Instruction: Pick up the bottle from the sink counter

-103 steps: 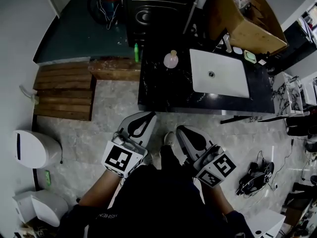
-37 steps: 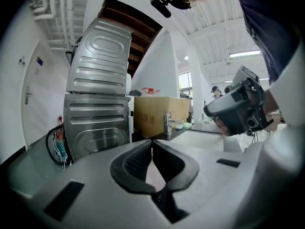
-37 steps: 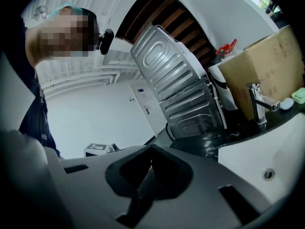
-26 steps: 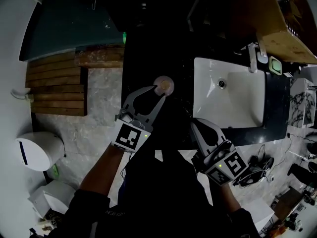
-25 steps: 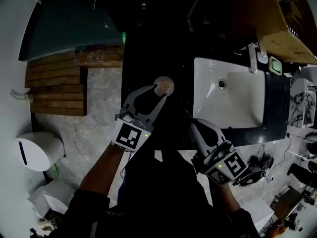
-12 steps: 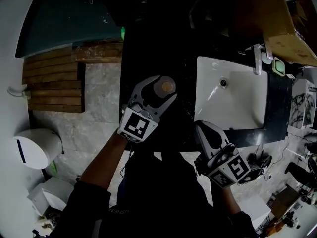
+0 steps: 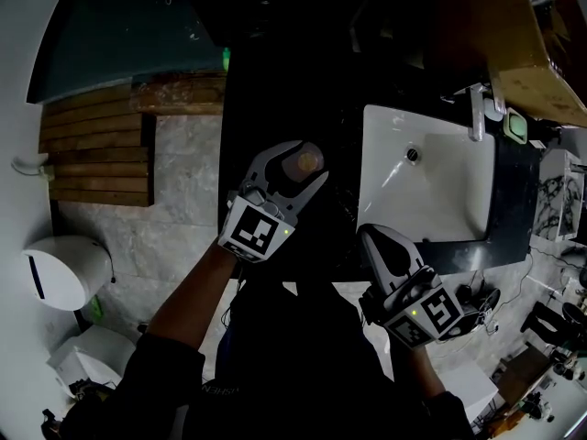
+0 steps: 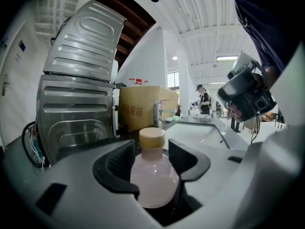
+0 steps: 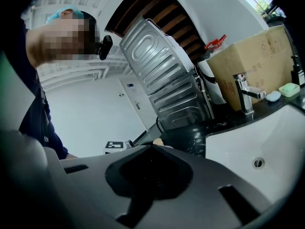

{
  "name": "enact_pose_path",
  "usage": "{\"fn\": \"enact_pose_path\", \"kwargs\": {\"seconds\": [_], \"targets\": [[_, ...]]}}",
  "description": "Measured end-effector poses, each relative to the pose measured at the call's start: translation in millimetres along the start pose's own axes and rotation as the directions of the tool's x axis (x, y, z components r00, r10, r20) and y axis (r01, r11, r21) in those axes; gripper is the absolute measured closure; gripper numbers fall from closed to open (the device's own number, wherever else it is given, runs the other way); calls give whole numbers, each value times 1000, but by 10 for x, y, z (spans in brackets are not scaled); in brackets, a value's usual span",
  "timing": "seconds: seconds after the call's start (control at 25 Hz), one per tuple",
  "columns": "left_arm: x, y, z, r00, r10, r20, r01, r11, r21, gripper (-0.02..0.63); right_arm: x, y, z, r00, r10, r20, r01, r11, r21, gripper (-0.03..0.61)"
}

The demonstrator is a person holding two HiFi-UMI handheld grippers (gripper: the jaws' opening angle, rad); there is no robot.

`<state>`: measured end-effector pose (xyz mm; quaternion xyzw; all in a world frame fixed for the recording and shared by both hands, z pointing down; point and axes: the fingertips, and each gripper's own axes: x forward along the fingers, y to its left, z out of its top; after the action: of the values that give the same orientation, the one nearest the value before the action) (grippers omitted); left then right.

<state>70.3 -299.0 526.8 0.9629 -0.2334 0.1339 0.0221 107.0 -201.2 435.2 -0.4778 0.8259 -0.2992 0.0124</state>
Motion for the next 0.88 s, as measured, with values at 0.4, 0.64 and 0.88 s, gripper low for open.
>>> {"fn": "enact_pose_path", "kwargs": {"seconds": [0.4, 0.64, 0.88], "targets": [[-27, -11, 56, 1000, 11, -16, -12, 1000, -17, 469, -71, -1, 1, 1000, -1, -13, 1, 999, -35, 555], [-50, -20, 52, 1000, 15, -24, -16, 999, -31, 472, -89, 68, 57, 1000, 8, 7, -8, 1000, -19, 557], [-61, -18, 53, 999, 12, -33, -14, 999, -46, 474, -104, 105, 88, 1000, 13, 8, -13, 999, -33, 555]]}}
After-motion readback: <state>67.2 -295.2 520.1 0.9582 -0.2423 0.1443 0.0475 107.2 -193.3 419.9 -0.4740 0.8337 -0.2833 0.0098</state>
